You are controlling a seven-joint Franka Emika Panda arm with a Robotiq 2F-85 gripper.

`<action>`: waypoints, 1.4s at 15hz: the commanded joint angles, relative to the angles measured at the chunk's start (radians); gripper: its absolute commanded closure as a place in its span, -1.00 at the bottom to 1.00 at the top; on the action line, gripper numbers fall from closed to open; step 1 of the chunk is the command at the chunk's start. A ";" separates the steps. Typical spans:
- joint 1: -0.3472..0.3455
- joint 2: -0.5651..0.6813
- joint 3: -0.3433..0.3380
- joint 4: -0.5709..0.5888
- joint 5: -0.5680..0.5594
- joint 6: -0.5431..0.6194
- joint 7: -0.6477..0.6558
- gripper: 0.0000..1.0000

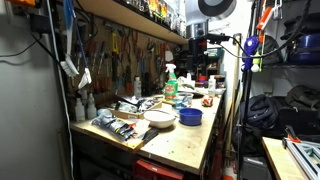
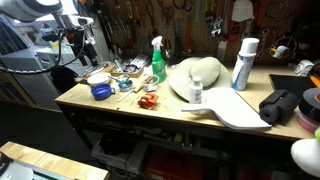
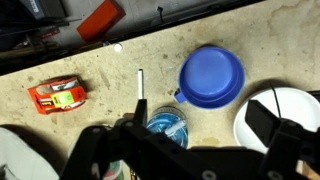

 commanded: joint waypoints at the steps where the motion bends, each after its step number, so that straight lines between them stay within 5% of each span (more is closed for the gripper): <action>1: 0.007 0.004 -0.007 0.005 -0.002 -0.002 0.001 -1.00; 7: 0.004 0.006 -0.005 0.011 -0.003 0.001 0.023 -1.00; 14: -0.023 0.081 0.074 -0.036 -0.153 0.162 0.420 -1.00; 19: -0.017 0.173 0.068 -0.026 -0.233 0.127 0.704 -1.00; 21: -0.006 0.199 0.046 -0.003 -0.183 0.089 0.713 -1.00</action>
